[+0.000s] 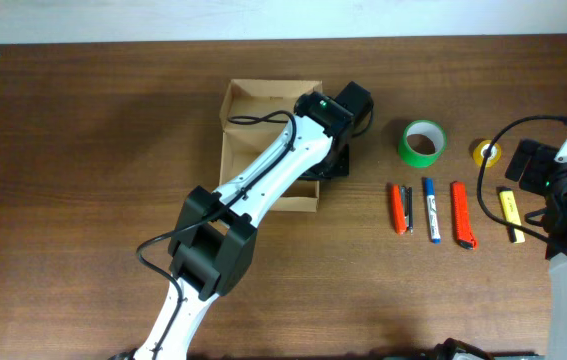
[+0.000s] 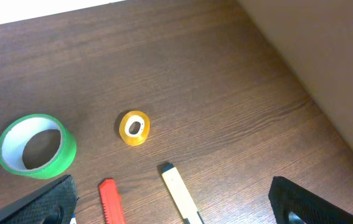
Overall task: Pack container
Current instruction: 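Slide the box further right to the center, then withdraw the left gripper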
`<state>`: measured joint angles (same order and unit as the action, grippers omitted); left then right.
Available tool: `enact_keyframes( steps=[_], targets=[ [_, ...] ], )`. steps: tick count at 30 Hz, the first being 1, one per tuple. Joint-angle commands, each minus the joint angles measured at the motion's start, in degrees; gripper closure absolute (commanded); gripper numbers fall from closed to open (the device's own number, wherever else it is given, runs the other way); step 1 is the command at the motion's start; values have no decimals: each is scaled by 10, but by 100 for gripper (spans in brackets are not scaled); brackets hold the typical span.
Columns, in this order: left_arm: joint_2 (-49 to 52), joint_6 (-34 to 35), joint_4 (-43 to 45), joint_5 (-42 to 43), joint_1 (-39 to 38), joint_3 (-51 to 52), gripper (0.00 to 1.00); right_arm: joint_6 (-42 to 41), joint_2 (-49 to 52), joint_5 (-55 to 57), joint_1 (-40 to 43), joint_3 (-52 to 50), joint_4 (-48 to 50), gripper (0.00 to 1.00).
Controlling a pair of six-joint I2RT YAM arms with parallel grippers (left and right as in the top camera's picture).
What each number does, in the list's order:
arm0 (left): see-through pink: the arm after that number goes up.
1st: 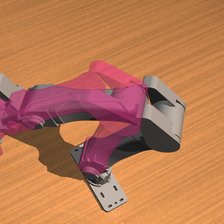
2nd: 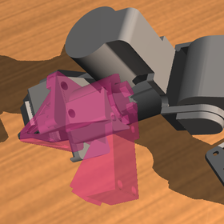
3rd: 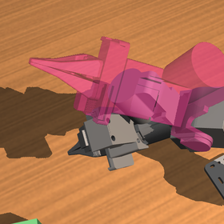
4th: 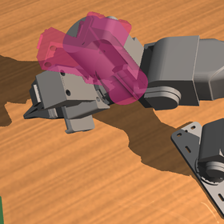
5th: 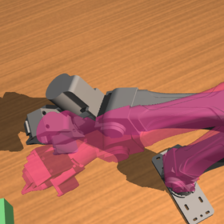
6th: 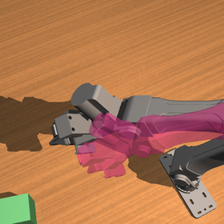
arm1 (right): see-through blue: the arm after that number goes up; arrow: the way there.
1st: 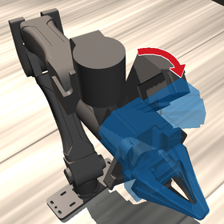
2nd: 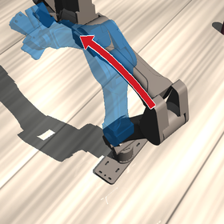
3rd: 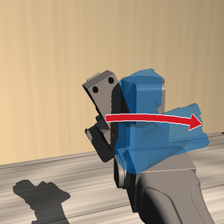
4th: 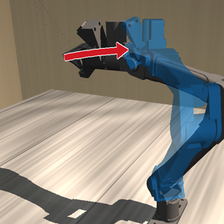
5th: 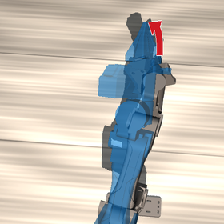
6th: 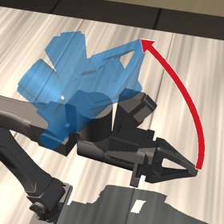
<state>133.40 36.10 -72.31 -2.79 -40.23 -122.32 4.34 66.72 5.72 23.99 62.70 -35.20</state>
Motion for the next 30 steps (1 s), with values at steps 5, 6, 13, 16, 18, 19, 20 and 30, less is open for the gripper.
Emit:
enact_keyframes(
  steps=[5,6,13,16,18,19,20,30],
  targets=[
    [17,-10,20,-17,-1,0,98,-3,2,-9,4,14,0,1],
    [18,-10,24,-15,-1,0,98,-3,2,-9,4,14,0,1],
    [18,-10,27,-15,-1,0,84,-3,2,-8,4,14,0,1],
    [18,-10,27,-15,-1,0,61,-3,2,-9,4,14,0,1],
    [18,-10,27,-15,-1,0,58,-3,2,-9,4,14,0,1],
    [18,-10,27,-16,-1,0,58,-3,2,-9,4,14,0,1],
    [18,-10,27,-16,-1,0,61,-3,2,-9,4,14,0,1],
    [18,43,17,-11,-26,0,98,-3,2,-28,3,14,0,1]
  ],
)
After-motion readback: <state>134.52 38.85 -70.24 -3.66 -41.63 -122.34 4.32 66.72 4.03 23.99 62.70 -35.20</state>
